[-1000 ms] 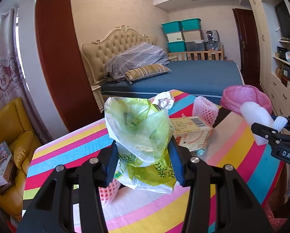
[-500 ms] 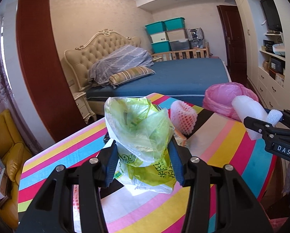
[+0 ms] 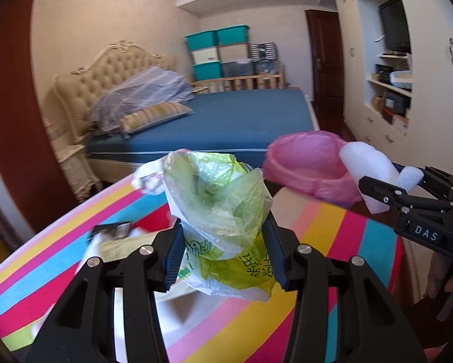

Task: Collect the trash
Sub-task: 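Carry the green bag over the pink bin and open the left tool, then move both tools back over the table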

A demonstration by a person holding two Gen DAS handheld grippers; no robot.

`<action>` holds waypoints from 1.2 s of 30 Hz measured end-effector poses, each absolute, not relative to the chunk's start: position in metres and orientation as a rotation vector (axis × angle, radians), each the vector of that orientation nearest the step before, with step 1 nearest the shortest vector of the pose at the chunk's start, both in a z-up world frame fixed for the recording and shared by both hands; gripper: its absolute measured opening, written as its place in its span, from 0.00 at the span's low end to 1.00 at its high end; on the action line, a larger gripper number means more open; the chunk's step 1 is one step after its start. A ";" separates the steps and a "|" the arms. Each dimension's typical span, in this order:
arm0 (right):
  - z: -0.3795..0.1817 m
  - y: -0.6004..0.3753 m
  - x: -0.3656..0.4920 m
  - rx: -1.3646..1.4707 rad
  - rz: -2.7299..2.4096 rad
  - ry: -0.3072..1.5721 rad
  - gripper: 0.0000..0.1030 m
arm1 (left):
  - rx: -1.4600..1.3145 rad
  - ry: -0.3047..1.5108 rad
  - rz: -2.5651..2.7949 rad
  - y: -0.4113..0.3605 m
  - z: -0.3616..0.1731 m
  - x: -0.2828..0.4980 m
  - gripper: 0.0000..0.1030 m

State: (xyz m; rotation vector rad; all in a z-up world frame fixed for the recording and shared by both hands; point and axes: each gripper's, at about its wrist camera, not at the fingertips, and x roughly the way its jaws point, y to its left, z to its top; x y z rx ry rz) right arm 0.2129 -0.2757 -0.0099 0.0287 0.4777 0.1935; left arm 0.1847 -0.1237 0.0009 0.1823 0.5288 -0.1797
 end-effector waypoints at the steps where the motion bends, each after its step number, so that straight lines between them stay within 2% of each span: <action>1: -0.009 -0.282 0.217 0.029 0.178 0.476 0.56 | 0.178 0.531 -0.206 -0.129 0.000 0.191 0.46; 27: -0.038 -0.369 0.349 -0.028 0.107 0.470 0.58 | -0.003 0.670 -0.455 -0.257 -0.021 0.412 0.49; 28: -0.041 -0.371 0.351 -0.030 0.108 0.470 0.63 | -0.005 0.671 -0.446 -0.261 -0.022 0.418 0.54; 29: -0.045 -0.373 0.356 -0.026 0.110 0.479 0.75 | -0.009 0.671 -0.440 -0.261 -0.024 0.420 0.62; 32: -0.051 -0.381 0.355 0.011 0.120 0.483 0.80 | -0.017 0.664 -0.437 -0.258 -0.025 0.425 0.79; 36: -0.049 -0.388 0.340 0.038 0.112 0.472 0.82 | -0.019 0.650 -0.393 -0.246 -0.022 0.413 0.87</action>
